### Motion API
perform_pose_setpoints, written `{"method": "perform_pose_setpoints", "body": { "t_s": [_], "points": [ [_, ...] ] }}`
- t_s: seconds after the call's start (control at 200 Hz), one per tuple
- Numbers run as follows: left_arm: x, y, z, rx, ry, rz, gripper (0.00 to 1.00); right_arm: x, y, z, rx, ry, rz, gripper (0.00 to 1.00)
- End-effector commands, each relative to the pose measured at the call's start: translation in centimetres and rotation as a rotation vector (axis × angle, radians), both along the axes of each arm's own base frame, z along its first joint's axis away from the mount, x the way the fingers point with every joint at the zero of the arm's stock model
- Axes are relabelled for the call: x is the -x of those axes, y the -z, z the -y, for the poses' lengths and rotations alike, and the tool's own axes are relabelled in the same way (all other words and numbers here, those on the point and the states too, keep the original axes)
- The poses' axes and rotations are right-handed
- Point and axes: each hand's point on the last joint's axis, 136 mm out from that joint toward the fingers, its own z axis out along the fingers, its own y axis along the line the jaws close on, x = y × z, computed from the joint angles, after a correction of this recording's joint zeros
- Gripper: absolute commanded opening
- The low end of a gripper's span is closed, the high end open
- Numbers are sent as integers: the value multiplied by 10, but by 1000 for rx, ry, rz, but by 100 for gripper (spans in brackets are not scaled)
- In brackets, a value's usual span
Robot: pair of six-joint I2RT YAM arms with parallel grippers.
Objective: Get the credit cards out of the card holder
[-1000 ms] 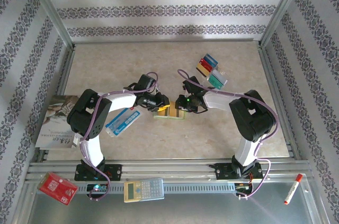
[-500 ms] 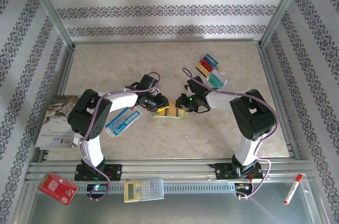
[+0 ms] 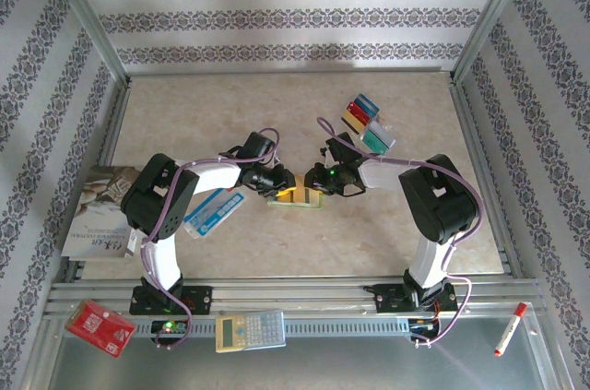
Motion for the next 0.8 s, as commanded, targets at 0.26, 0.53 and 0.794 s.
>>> {"method": "perform_pose_setpoints", "body": {
  "t_s": [0.26,0.53,0.794],
  "points": [
    [4,-1,15,109,39,-7,20,14,25,6,33,8,-82,27],
    [3,-4,16,121,49,3,20,13,28,6,38,12,-88,27],
    [0,-5,9,118,29,12,7,14,33,13,67,28,-98,26]
  ]
}}
